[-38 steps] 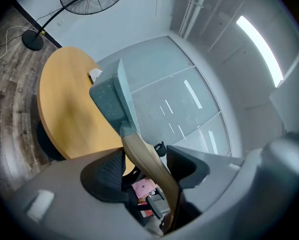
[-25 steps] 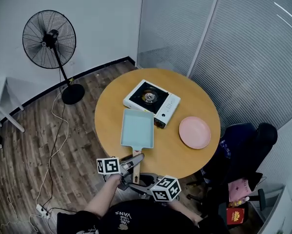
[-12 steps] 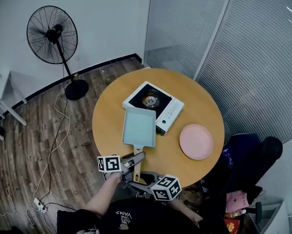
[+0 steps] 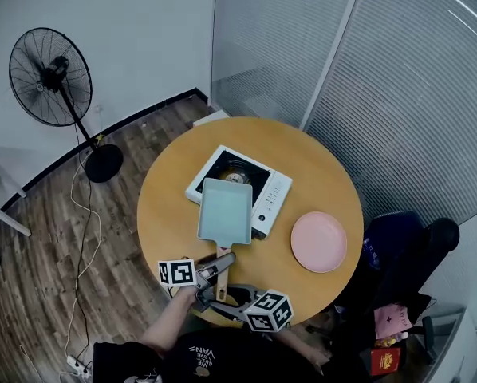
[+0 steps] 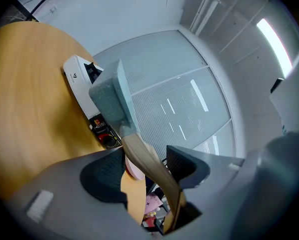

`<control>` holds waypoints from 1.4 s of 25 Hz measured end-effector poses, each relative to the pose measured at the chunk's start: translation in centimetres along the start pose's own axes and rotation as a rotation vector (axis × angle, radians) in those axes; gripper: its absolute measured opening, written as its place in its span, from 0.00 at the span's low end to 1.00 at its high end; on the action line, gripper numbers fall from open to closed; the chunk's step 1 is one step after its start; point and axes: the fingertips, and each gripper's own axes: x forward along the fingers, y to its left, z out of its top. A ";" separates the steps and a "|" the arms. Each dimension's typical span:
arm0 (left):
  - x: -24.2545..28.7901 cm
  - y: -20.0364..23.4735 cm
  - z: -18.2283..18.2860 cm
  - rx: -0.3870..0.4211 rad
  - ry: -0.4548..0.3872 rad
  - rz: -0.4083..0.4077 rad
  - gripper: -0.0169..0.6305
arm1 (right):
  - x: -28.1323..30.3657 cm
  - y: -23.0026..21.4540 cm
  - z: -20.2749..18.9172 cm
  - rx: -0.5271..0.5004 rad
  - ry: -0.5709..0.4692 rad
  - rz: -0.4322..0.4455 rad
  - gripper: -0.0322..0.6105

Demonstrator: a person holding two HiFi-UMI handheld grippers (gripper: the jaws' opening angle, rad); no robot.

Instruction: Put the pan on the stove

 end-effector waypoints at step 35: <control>7.3 7.9 12.1 -0.037 0.323 -0.181 0.42 | 8.7 -13.2 10.5 0.083 -0.162 -0.310 0.40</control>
